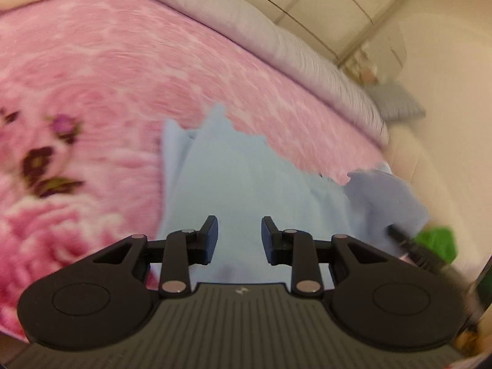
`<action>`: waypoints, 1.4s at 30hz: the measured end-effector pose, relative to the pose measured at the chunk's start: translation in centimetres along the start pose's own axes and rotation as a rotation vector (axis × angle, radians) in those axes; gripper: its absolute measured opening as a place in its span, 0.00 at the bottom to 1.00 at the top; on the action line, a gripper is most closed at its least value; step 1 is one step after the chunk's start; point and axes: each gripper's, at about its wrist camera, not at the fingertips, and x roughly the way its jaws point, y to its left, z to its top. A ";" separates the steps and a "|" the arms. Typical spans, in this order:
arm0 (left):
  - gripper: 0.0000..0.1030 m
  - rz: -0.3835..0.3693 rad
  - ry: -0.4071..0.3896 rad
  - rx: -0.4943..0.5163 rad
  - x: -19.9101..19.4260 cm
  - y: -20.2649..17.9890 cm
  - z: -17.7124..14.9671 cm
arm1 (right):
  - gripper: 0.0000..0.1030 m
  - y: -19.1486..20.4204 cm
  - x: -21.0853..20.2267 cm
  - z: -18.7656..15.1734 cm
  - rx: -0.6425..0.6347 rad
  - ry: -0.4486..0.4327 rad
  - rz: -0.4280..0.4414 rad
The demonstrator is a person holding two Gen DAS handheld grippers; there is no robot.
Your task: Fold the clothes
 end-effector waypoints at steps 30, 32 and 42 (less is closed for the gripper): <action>0.57 -0.219 0.135 -0.313 9.2 -0.4 -0.8 | 0.30 -11.0 6.7 -8.7 1.053 0.340 0.286; 0.53 -0.214 0.142 -0.299 10.0 -0.5 -0.6 | 0.28 -11.0 7.6 -8.8 1.079 0.344 0.303; 0.07 -0.233 -0.066 -0.012 3.5 -1.2 2.7 | 0.25 -6.4 7.4 -4.6 0.753 0.353 0.342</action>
